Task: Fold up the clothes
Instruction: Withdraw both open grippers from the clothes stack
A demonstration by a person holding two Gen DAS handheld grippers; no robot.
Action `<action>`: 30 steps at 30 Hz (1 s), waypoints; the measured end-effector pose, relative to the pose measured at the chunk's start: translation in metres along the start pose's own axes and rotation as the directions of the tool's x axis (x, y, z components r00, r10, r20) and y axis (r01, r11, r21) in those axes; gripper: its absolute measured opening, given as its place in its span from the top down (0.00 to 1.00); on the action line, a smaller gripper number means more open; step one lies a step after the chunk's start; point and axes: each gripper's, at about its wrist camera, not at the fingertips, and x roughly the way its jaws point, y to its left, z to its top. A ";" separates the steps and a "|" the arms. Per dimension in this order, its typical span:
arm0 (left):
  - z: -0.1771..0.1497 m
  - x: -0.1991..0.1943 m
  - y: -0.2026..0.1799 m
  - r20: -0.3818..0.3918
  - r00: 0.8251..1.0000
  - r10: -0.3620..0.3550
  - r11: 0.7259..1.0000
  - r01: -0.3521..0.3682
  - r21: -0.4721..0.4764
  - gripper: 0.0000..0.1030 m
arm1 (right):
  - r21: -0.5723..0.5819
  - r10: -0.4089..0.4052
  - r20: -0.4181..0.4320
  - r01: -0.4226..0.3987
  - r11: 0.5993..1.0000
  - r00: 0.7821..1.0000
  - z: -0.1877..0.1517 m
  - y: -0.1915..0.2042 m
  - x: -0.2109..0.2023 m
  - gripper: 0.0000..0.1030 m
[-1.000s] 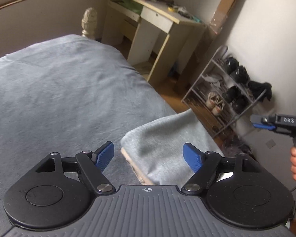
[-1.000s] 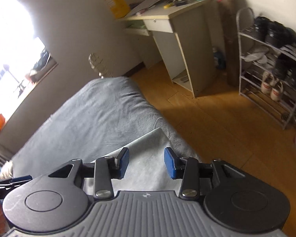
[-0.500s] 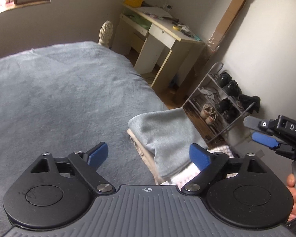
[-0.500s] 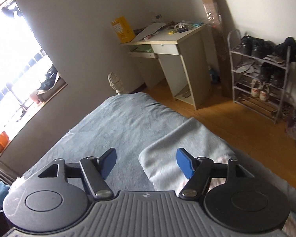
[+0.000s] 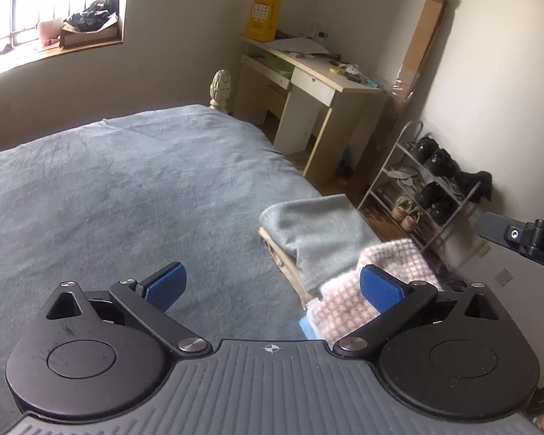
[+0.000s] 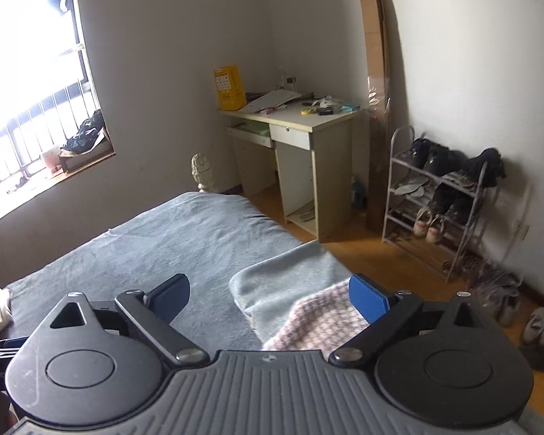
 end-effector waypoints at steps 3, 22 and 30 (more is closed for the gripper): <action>-0.004 -0.003 -0.014 0.007 1.000 -0.003 1.000 0.003 0.000 0.00 | 0.004 -0.026 0.001 0.026 1.000 1.000 -0.004 -0.012 -0.010 0.05; -0.015 -0.008 -0.051 -0.039 0.996 0.078 0.995 -0.081 -0.066 0.00 | -0.040 -0.090 -0.008 0.090 0.995 0.996 -0.015 -0.046 -0.017 0.03; -0.026 -0.018 -0.058 -0.047 0.993 0.112 0.990 -0.116 -0.083 0.00 | -0.062 -0.100 -0.002 0.100 0.993 0.995 -0.018 -0.046 -0.024 0.03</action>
